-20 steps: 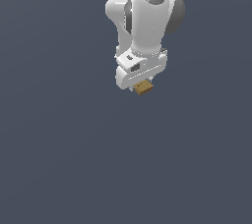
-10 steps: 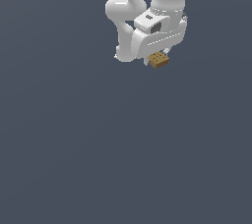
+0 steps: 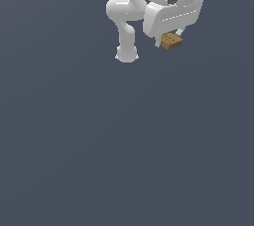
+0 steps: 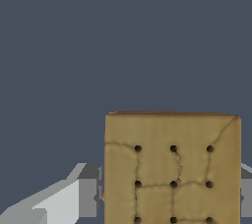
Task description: Pick up the object and move it to a goal position.
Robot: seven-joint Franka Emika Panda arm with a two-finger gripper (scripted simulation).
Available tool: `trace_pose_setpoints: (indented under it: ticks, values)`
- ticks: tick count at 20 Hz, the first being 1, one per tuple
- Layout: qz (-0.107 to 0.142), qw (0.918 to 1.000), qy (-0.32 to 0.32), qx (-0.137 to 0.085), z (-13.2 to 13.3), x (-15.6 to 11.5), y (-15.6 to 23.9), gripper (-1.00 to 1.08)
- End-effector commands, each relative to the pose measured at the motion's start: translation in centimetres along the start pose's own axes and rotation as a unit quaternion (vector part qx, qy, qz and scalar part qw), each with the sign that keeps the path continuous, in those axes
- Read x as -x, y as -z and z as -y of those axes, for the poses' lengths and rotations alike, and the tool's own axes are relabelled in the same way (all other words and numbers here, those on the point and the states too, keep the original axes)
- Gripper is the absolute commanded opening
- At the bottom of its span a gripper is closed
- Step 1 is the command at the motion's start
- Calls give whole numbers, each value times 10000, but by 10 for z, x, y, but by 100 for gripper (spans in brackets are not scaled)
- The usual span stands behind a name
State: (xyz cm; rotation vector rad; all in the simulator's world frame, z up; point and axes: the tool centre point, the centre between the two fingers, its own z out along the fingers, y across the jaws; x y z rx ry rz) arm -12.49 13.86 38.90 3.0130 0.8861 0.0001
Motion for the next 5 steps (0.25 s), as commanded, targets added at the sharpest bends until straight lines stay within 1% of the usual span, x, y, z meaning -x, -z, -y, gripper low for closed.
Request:
trace_pose_setpoints:
  ticks: [1,5]
  values:
    - [2,10000,-4,-2,5,0,7,-100]
    - [0,10000,-6,-4,6,0,10,-100]
